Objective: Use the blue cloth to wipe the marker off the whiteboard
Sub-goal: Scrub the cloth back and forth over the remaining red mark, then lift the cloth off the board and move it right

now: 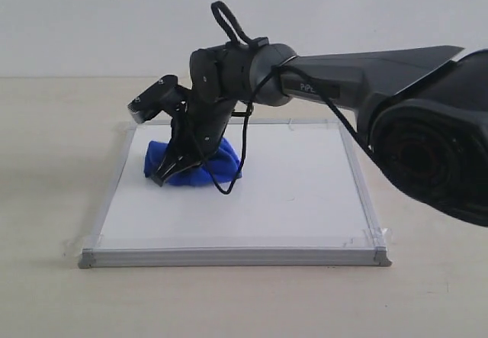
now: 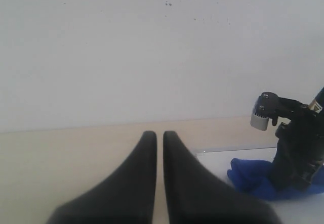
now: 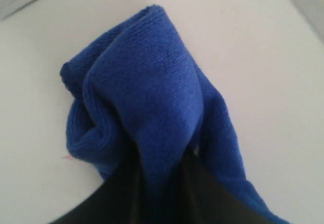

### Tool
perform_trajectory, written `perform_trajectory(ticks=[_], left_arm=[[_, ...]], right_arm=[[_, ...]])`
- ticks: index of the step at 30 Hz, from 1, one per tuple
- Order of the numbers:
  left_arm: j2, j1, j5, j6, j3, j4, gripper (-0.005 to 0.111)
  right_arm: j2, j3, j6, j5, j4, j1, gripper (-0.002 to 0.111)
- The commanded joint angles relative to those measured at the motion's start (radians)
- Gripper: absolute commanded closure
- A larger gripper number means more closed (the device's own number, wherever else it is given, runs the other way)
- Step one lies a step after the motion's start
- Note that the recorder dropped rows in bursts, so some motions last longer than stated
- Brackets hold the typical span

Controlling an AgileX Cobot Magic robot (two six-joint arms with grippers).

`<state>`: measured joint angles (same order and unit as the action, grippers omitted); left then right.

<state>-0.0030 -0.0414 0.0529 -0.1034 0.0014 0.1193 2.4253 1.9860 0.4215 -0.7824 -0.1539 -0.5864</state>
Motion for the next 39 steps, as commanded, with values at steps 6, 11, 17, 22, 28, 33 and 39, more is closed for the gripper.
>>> perform_trajectory(ticks=[6,11,17,22,28,33,39], left_arm=[[0.003,-0.005,-0.001,-0.009,-0.001,-0.006,0.102],[0.003,-0.005,-0.001,-0.009,-0.001,-0.006,0.102],[0.003,-0.005,-0.001,-0.009,-0.001,-0.006,0.102],[0.003,-0.005,-0.001,-0.009,-0.001,-0.006,0.102],[0.003,-0.005,-0.001,-0.009,-0.001,-0.006,0.102],[0.003,-0.005,-0.001,-0.009,-0.001,-0.006,0.102],[0.003,-0.005,-0.001,-0.009,-0.001,-0.006,0.102]], right_arm=[[-0.033,-0.008,0.179,-0.263,-0.286,-0.050,0.109],[-0.023,-0.008,-0.083,0.110,0.030,-0.042,0.109],[0.029,-0.008,-0.422,0.206,0.315,0.019,0.109],[0.039,-0.008,-0.318,0.067,0.307,0.021,0.109],[0.037,-0.008,0.032,-0.148,-0.064,-0.041,0.109],[-0.011,-0.015,-0.029,-0.062,-0.067,-0.051,0.109],[-0.155,-0.190,-0.080,0.096,-0.049,-0.020,0.109]])
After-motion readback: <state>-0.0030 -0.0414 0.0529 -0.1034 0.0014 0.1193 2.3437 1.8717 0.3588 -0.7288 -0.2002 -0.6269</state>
